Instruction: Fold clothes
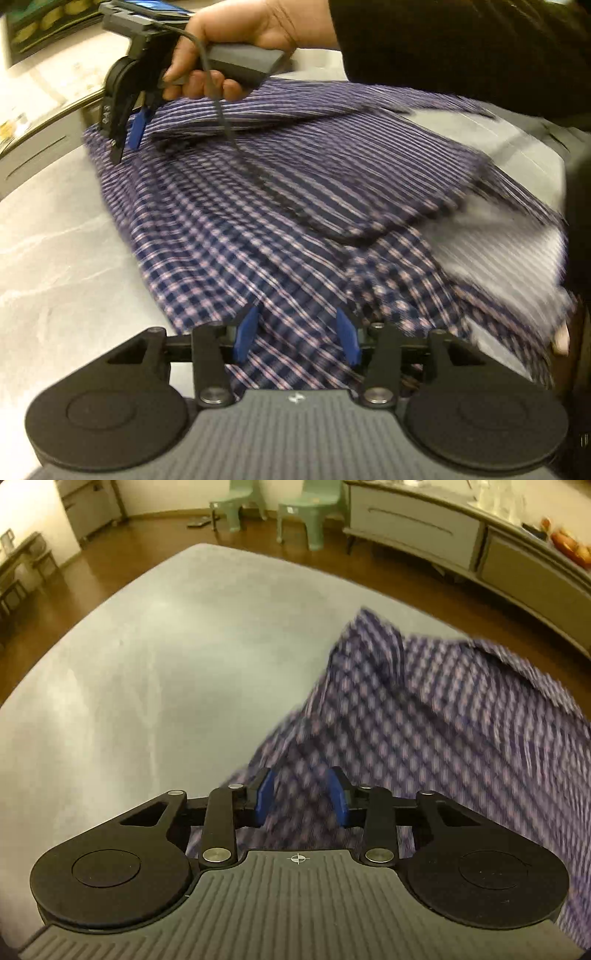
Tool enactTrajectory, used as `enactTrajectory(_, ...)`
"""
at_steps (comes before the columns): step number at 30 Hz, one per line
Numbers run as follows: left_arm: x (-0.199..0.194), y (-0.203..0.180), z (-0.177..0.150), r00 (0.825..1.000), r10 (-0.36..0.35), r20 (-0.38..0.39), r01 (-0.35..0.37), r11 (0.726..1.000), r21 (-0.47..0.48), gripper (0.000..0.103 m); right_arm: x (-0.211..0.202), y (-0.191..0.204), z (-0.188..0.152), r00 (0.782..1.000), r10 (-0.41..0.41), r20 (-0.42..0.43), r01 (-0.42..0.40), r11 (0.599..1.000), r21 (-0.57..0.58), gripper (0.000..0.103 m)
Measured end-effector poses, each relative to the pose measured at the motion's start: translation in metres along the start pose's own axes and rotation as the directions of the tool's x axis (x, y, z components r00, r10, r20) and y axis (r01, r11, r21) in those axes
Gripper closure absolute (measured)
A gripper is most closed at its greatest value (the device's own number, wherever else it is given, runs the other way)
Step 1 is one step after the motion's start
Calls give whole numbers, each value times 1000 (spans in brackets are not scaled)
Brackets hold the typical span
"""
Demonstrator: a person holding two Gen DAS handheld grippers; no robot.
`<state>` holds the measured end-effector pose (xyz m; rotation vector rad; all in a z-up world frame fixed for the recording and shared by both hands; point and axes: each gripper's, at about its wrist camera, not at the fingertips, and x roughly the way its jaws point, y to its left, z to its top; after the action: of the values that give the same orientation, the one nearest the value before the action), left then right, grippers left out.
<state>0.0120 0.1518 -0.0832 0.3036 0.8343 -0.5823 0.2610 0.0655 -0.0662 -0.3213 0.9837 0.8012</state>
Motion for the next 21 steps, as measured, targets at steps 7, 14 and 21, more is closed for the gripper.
enactTrajectory(7, -5, 12, -8, 1000, -13, 3, 13, 1000, -14, 55, -97, 30, -152, 995, 100, -29, -99, 994, 43, 50)
enactTrajectory(14, 1, 0, -4, 1000, 16, 4, -16, 1000, 3, 54, -161, 79, -306, 991, 94, -97, -83, 990, 117, 48)
enactTrajectory(21, -58, -47, -45, 987, -67, 144, 60, 997, 57, 49, -210, 162, -375, 989, -128, -77, 114, 979, -171, 43)
